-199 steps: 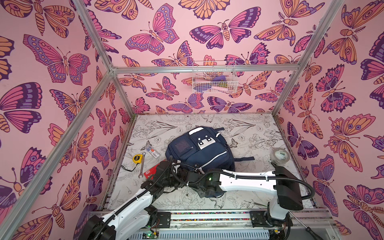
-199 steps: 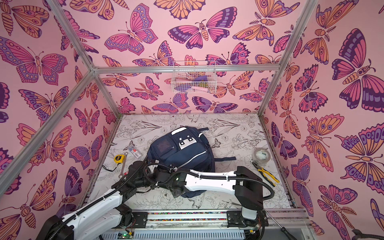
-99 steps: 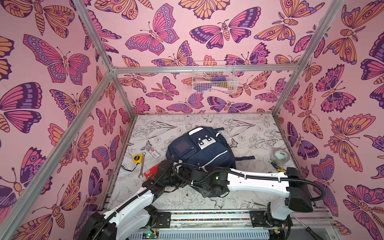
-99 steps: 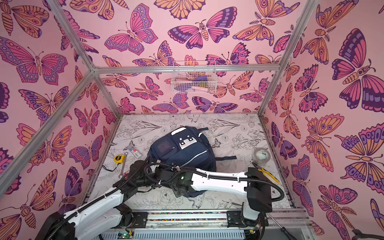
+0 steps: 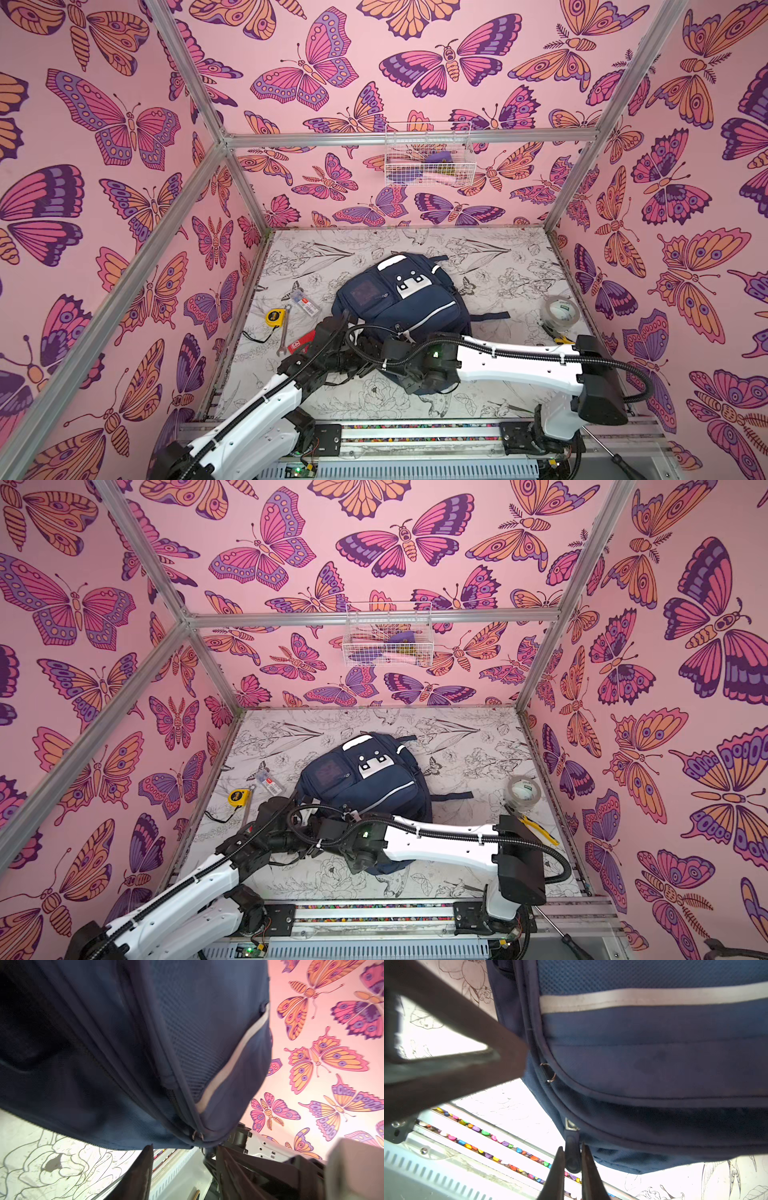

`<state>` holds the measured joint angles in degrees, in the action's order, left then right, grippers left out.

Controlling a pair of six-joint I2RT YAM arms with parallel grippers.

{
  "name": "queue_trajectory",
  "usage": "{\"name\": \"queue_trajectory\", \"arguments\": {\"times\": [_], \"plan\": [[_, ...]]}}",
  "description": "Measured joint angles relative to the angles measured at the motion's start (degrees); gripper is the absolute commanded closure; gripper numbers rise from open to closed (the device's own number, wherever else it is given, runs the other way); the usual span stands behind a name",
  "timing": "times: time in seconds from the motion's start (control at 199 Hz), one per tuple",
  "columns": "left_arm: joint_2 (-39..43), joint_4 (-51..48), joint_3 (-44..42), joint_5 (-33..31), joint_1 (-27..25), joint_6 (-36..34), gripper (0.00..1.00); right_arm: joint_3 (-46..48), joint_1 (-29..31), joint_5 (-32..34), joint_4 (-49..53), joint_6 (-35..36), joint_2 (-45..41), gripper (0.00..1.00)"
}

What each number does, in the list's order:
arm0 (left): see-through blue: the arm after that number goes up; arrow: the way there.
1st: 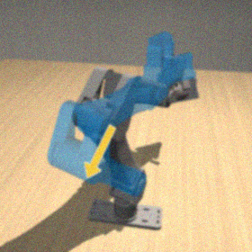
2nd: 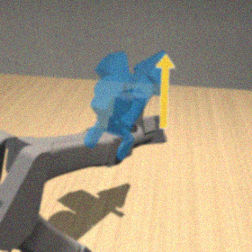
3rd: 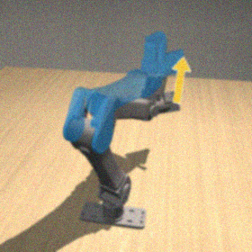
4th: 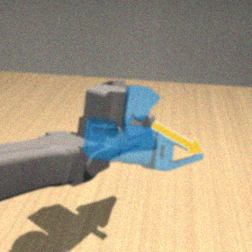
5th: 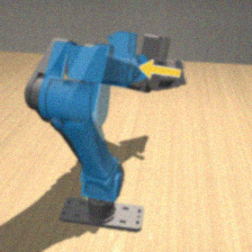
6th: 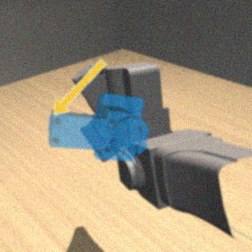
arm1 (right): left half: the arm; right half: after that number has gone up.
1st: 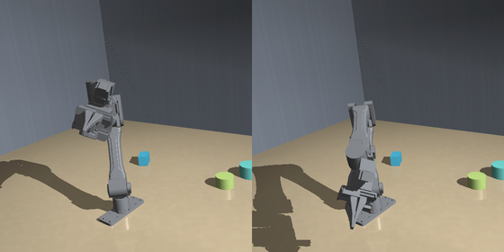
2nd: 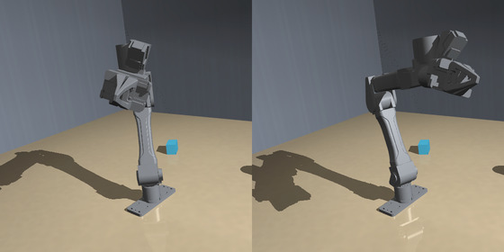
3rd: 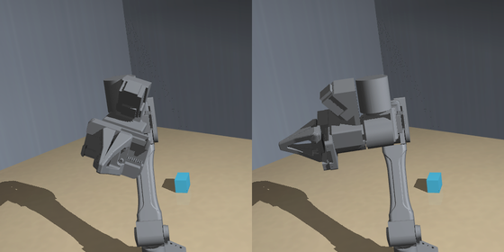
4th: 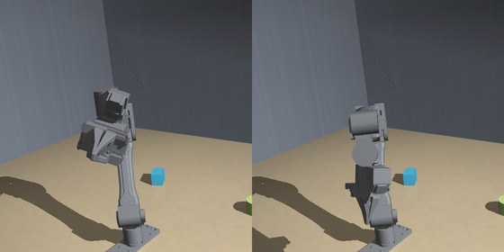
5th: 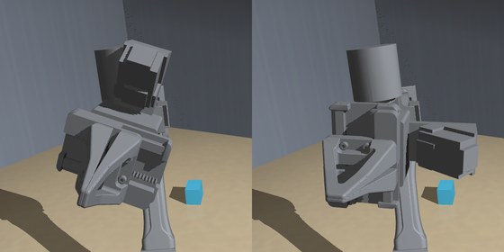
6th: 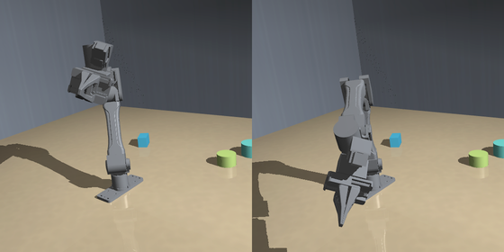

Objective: Pack the student bag

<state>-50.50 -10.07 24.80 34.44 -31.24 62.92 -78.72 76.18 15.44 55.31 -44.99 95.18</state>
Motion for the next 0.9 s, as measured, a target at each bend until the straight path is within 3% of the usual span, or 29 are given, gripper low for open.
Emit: {"name": "queue_trajectory", "arguments": {"times": [0.14, 0.341, 0.496, 0.577, 0.737, 0.902], "plan": [[-2.82, 0.33, 1.53, 0.33, -0.24, -0.35, 0.53, -0.11, -0.02, -0.04, -0.22, 0.04, -0.44, 1.00], [-6.05, 3.41, 1.68, 0.70, -0.55, -0.26, 0.64, -0.11, -0.02, -0.11, -1.38, 0.04, -1.33, 1.00], [-7.32, 4.81, 1.73, 0.92, -1.05, 0.13, 0.61, -0.09, -0.02, -0.09, -1.53, -0.02, -1.55, 1.00], [-6.23, 5.20, 1.73, 0.72, -1.05, 0.33, 0.60, 0.59, -0.37, -0.66, -2.23, -0.50, -1.66, 0.76], [-5.01, 5.33, 1.60, 0.66, -1.05, 0.35, 0.60, 6.38, -1.64, -3.89, -7.02, -1.77, -3.08, 0.55], [-4.98, 5.35, 1.18, 0.66, -1.05, 0.35, 0.60, 13.31, -3.39, -8.33, -13.75, -3.43, -6.29, 0.51]]}}
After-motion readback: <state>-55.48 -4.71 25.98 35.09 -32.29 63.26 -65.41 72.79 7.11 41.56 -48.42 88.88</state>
